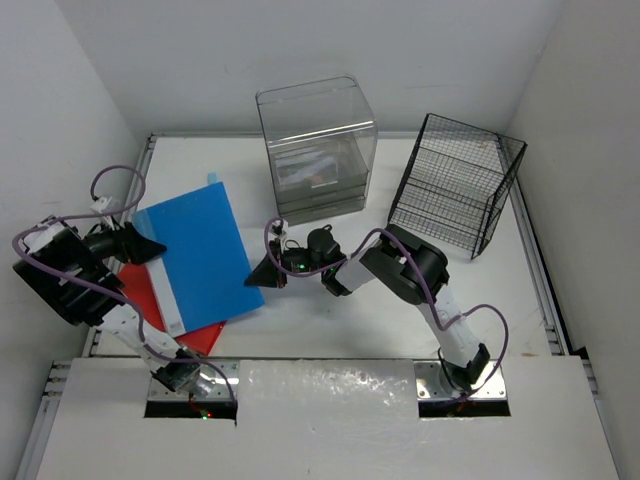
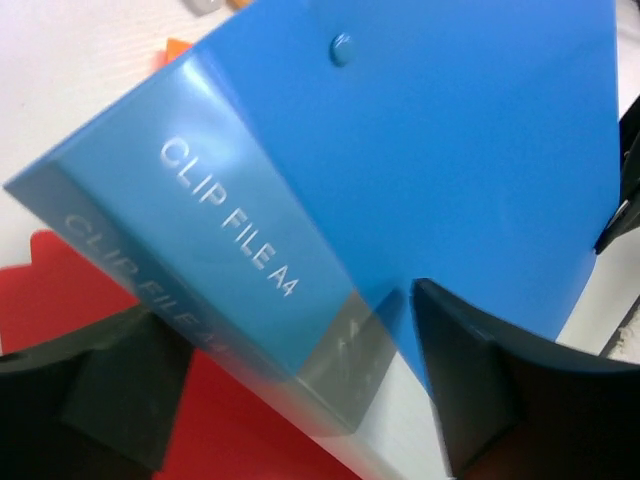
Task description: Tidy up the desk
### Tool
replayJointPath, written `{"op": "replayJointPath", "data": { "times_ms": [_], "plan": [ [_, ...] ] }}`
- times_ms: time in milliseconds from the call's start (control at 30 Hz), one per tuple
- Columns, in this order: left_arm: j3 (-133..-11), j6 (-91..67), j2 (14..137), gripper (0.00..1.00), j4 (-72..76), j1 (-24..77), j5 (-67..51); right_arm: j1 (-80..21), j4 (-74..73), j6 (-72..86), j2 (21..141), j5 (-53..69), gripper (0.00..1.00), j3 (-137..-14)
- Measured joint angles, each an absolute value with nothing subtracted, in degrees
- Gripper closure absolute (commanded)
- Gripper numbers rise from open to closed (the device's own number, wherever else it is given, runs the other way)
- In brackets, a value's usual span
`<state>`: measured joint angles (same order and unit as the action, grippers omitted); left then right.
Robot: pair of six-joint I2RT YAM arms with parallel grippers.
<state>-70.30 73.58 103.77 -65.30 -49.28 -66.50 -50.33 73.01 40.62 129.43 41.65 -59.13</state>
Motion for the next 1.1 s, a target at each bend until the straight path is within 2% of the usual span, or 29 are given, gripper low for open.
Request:
{"op": "replayJointPath", "data": {
  "times_ms": [33, 67, 100, 133, 167, 200, 300, 333, 433, 467, 567, 633, 700, 1100],
  "plan": [
    [-70.9, 75.3, 104.5, 0.32, -66.7, -49.3, -66.9, -50.3, 72.9, 40.6, 129.4, 42.1, 1.0, -59.1],
    [-71.3, 76.5, 105.0, 0.47, -67.6, -49.3, -67.4, -50.3, 72.9, 40.6, 129.4, 42.4, 1.0, -59.2],
    [-71.5, 77.2, 105.3, 0.58, -68.4, -49.3, -67.8, -50.3, 72.9, 40.5, 129.4, 42.7, 1.0, -59.3],
    [-71.6, 78.1, 105.3, 0.86, -69.1, -49.3, -68.4, -50.3, 72.9, 40.4, 129.4, 43.1, 1.0, -59.3],
    [-71.5, 78.3, 105.2, 0.96, -70.0, -49.3, -68.8, -50.3, 72.7, 40.2, 129.4, 43.1, 1.0, -59.3],
    [-71.4, 76.6, 105.1, 1.0, -73.3, -49.2, -70.6, -50.4, 72.2, 40.1, 129.4, 43.3, 1.0, -59.4],
    [-70.4, 77.3, 102.4, 1.0, -76.2, -49.1, -72.3, -50.4, 71.0, 39.7, 129.5, 43.6, 1.0, -59.4],
    [-70.3, 77.9, 101.2, 1.0, -76.4, -49.1, -72.4, -50.4, 71.0, 39.4, 129.5, 43.6, 0.97, -59.4],
    [-70.3, 79.1, 98.0, 1.0, -76.8, -49.1, -73.1, -50.4, 70.6, 37.9, 129.5, 43.5, 0.78, -59.4],
    [-70.3, 79.4, 97.0, 1.0, -77.0, -49.1, -73.1, -50.4, 70.6, 37.1, 129.5, 43.4, 0.65, -59.4],
    [-70.3, 79.9, 95.9, 1.0, -77.6, -48.9, -71.8, -50.3, 71.2, 34.8, 129.4, 42.3, 0.48, -59.4],
    [-70.5, 79.9, 95.7, 1.0, -77.7, -48.8, -71.0, -49.8, 71.3, 33.2, 129.4, 41.5, 0.43, -59.3],
    [-71.1, 79.2, 95.7, 1.0, -77.9, -48.7, -70.0, -49.2, 70.9, 32.1, 128.9, 40.7, 0.34, -59.0],
    [-85.6, 69.7, 88.2, 1.0, -77.0, -48.7, -68.5, -46.3, 47.3, 13.7, 112.5, 32.7, 0.3, -58.1]
  ]
}}
